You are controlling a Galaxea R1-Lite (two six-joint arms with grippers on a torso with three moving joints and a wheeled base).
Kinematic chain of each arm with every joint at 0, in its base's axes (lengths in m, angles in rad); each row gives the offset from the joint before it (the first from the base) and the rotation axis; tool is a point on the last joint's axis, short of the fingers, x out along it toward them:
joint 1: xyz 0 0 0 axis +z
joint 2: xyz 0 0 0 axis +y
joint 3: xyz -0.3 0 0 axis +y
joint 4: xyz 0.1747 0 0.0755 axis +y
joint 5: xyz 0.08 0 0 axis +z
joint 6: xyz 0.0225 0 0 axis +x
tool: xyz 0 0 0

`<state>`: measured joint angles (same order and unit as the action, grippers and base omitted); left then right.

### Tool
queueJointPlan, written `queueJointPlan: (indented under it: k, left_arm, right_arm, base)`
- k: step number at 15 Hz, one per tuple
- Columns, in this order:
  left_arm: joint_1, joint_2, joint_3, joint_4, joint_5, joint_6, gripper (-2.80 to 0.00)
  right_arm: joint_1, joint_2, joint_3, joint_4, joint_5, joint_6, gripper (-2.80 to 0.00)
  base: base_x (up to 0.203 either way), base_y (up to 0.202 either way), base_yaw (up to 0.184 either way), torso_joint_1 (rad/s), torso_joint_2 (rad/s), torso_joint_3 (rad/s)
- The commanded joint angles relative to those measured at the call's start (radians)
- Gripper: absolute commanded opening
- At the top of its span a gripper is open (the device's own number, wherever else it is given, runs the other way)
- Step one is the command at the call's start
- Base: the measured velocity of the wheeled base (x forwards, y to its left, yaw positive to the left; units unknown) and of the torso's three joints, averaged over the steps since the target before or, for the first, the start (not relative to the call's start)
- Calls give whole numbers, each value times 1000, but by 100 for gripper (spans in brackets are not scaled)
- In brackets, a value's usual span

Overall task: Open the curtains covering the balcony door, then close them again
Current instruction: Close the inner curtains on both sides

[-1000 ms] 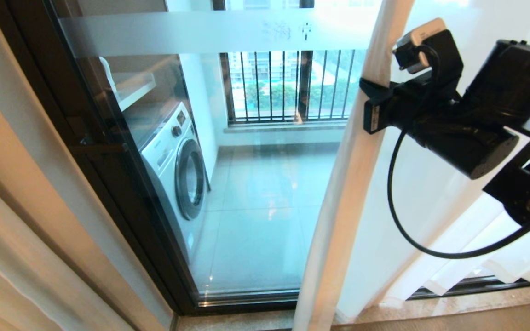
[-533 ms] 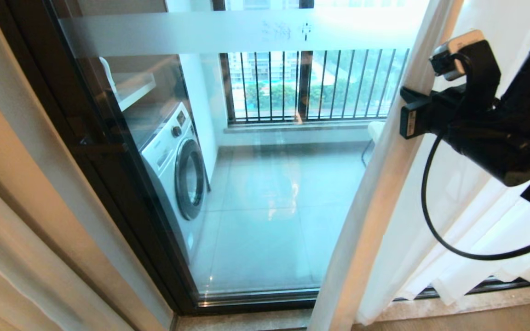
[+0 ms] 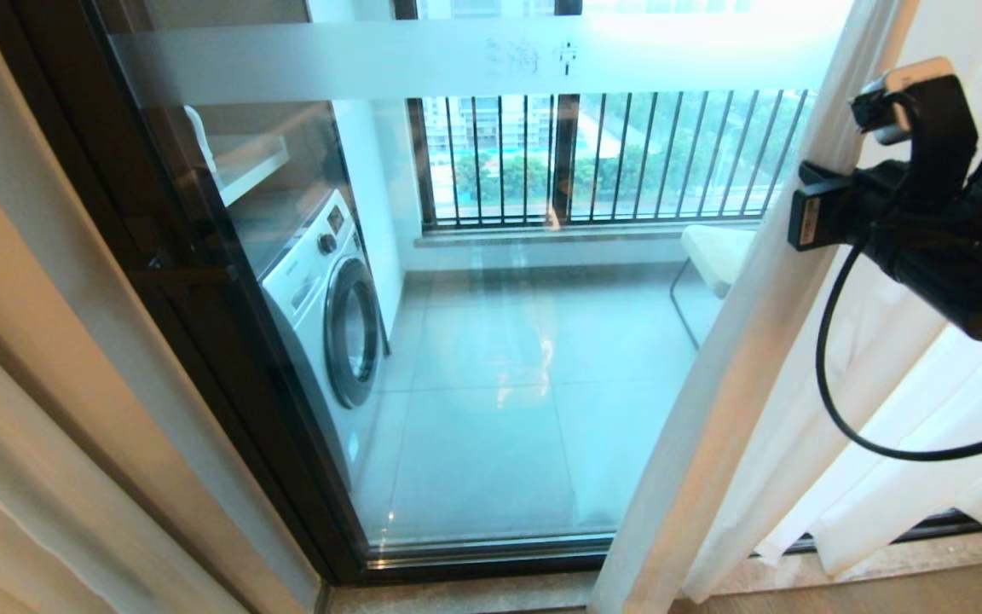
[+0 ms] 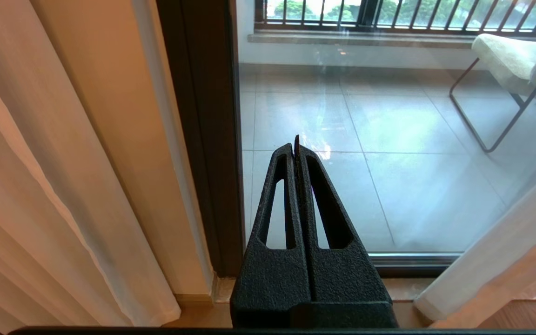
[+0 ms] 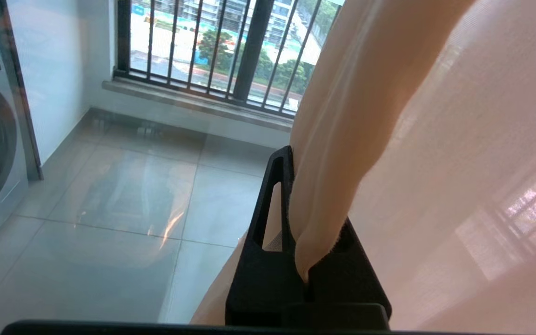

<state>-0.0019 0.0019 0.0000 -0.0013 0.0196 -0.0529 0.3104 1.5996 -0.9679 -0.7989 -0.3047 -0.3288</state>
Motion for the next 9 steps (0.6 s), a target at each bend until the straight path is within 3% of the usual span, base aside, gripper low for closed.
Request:
queueJointPlan:
  k: [1, 2, 9]
  left_arm:
    - [0, 0, 0, 0, 0, -1, -280]
    - [-1, 0, 0, 0, 0, -1, -280]
    - [0, 0, 0, 0, 0, -1, -280]
  right_arm:
    - [-5, 2, 3, -6, -1, 7, -280]
    - [-5, 2, 3, -8, -1, 8, 0]
    - [-4, -2, 4, -9, -1, 8, 0]
  base:
    - [0, 0, 0, 0, 0, 0]
    - [0, 0, 0, 0, 0, 0]
    - [0, 0, 0, 0, 0, 0]
